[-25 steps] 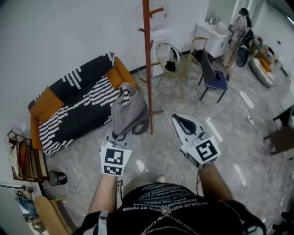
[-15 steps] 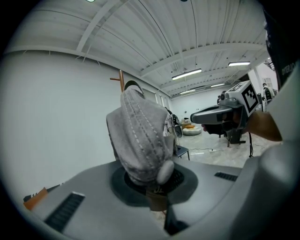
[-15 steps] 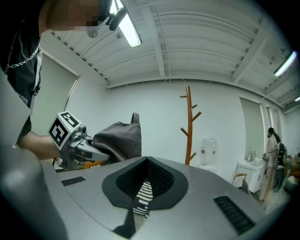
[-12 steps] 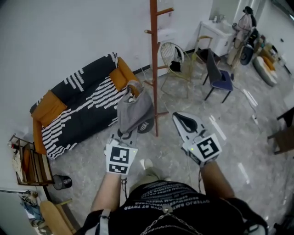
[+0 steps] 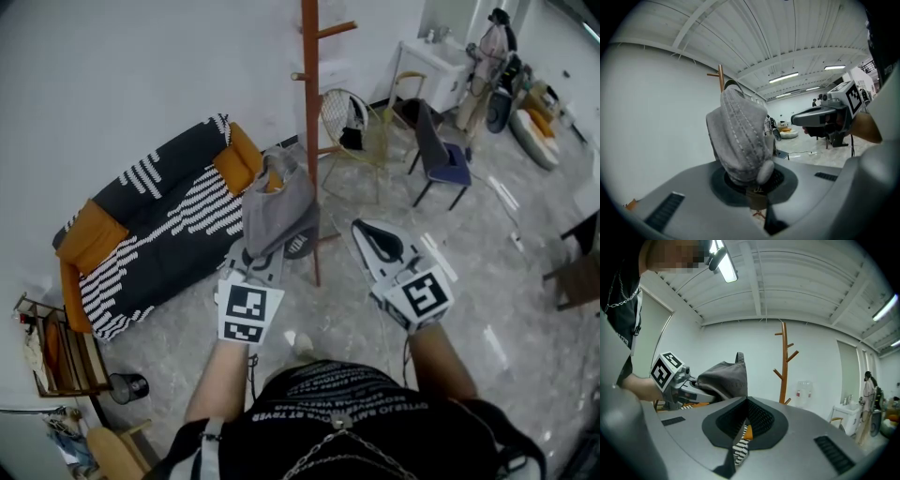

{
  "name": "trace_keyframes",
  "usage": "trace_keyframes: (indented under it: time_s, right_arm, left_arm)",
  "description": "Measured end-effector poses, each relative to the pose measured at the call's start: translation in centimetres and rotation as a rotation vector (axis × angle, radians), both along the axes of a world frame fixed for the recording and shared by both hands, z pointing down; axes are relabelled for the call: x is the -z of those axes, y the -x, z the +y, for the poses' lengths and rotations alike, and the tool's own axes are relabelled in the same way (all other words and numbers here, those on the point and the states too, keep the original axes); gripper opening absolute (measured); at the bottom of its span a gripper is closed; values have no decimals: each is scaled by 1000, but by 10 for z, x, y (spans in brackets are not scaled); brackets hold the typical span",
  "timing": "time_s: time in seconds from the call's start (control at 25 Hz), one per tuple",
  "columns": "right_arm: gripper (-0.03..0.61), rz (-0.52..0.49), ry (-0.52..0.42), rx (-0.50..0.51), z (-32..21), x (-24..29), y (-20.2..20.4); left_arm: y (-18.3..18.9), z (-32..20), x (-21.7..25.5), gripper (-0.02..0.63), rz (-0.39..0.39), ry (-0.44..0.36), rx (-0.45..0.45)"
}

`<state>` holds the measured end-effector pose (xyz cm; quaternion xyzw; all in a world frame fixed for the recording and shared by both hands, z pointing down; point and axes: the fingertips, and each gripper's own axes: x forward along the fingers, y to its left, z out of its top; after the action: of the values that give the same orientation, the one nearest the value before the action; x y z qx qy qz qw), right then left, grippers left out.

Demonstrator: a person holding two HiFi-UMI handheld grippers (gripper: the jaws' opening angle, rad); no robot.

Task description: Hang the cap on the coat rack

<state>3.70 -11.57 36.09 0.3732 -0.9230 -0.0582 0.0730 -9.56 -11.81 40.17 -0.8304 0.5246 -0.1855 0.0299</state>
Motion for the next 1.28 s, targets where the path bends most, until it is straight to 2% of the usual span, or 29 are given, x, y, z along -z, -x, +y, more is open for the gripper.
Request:
trace_keyframes:
  time_s: [0.2,0.56,0.76,1.0,1.28]
  right_arm:
    - [3,-19,-5,0,-19,4,6]
    - [3,-5,-27,-63,-52,8,14]
    - [3,-45,-22,-73,-57,8,21]
    - [3,-38,-15,-98,-68,5,18]
    - [3,-35,-24,-71,-92,6,13]
  left_arm:
    - [4,-24,2,14,-9,9,-14]
    - [17,-61,3,14,-13,25,-56]
    - [17,-81,10,14,-27,21,-93]
    - [19,-99,17,14,-20,12,-106]
    - [12,-124,18,14,-30,6,-92]
